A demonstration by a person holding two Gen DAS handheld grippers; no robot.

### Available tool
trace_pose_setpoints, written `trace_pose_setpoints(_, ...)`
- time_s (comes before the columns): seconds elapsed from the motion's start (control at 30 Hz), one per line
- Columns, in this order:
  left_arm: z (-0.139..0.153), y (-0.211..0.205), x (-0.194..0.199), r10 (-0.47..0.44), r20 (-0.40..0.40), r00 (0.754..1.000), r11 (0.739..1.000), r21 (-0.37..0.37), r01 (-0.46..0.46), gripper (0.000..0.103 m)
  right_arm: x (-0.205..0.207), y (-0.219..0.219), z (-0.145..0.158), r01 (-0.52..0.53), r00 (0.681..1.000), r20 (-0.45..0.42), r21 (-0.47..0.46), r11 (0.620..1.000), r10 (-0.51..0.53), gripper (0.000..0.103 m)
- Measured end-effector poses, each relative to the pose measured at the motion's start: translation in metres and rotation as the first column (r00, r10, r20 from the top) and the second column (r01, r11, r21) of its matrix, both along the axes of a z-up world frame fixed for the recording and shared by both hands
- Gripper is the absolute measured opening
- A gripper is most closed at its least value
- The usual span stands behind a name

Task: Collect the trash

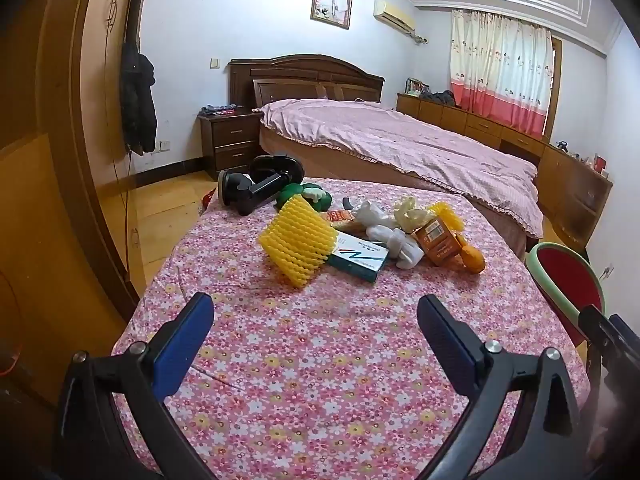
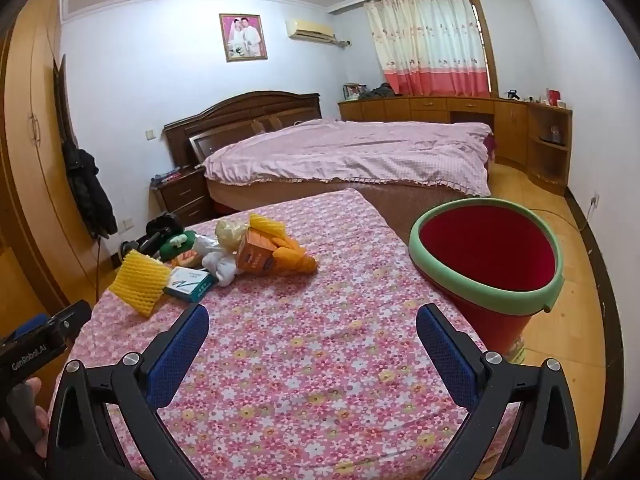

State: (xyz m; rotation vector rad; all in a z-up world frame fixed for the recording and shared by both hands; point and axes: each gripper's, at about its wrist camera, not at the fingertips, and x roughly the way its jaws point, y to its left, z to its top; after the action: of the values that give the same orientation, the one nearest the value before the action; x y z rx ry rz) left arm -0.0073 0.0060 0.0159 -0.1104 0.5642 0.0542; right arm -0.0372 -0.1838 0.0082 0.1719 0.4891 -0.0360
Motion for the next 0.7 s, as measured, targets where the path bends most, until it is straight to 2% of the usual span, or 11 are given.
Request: trace_pose_setpoints(0.7,0.0052,0.0065,-0.0034,0.012,0.006,1.0,1.0,-0.009,-0.012,0.1,-0.0016,0.0018,0.002,-0.004,1.0,0.003,0.001,1.0,0.004,0.103)
